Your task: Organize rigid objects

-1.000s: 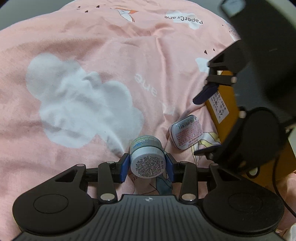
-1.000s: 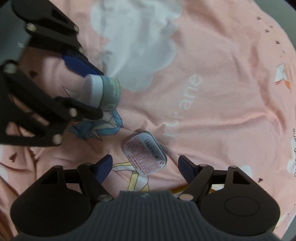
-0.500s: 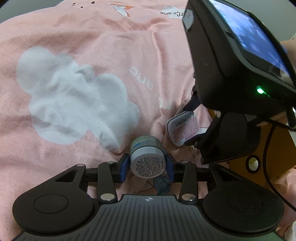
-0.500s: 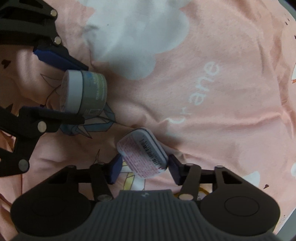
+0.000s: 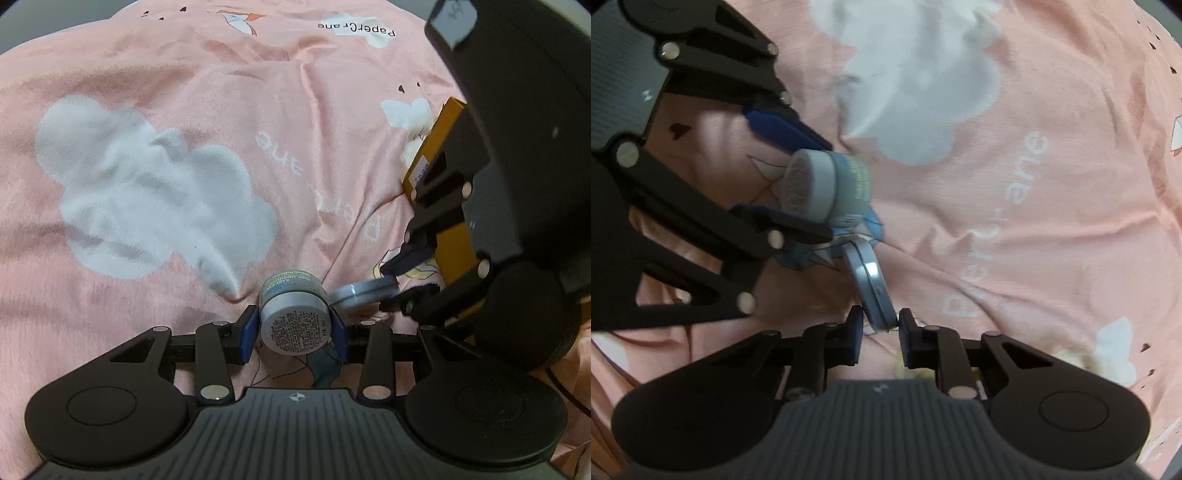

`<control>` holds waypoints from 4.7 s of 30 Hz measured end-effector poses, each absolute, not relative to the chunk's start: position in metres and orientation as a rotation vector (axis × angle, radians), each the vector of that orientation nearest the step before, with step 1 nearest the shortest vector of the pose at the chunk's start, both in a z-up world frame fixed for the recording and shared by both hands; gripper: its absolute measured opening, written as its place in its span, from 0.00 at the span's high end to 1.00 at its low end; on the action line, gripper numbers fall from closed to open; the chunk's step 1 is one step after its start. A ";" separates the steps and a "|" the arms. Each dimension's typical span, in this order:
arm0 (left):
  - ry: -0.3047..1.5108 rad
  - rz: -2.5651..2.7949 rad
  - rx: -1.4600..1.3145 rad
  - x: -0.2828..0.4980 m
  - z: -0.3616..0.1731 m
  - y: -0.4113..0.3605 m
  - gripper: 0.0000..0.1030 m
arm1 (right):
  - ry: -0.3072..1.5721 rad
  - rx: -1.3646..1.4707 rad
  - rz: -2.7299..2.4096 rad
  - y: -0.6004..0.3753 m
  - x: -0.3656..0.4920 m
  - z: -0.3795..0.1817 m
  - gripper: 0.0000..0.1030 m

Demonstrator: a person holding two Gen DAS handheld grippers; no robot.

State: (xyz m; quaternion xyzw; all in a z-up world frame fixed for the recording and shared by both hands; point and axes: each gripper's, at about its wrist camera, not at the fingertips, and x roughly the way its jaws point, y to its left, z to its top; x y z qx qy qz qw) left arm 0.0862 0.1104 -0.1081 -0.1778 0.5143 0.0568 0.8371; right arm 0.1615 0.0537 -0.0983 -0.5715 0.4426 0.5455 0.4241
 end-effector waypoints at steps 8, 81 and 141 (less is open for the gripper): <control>1.056 0.157 -0.373 0.076 -0.097 0.104 0.55 | 1.082 -1.343 1.328 0.050 0.154 -0.091 0.83; 1.527 -0.458 -0.106 0.249 -0.088 -0.114 0.55 | 1.227 -0.591 0.664 -0.250 0.277 -0.037 0.53; 0.424 0.078 -0.109 0.050 0.041 -0.026 0.02 | 0.596 -0.104 0.398 -0.231 0.119 0.083 0.03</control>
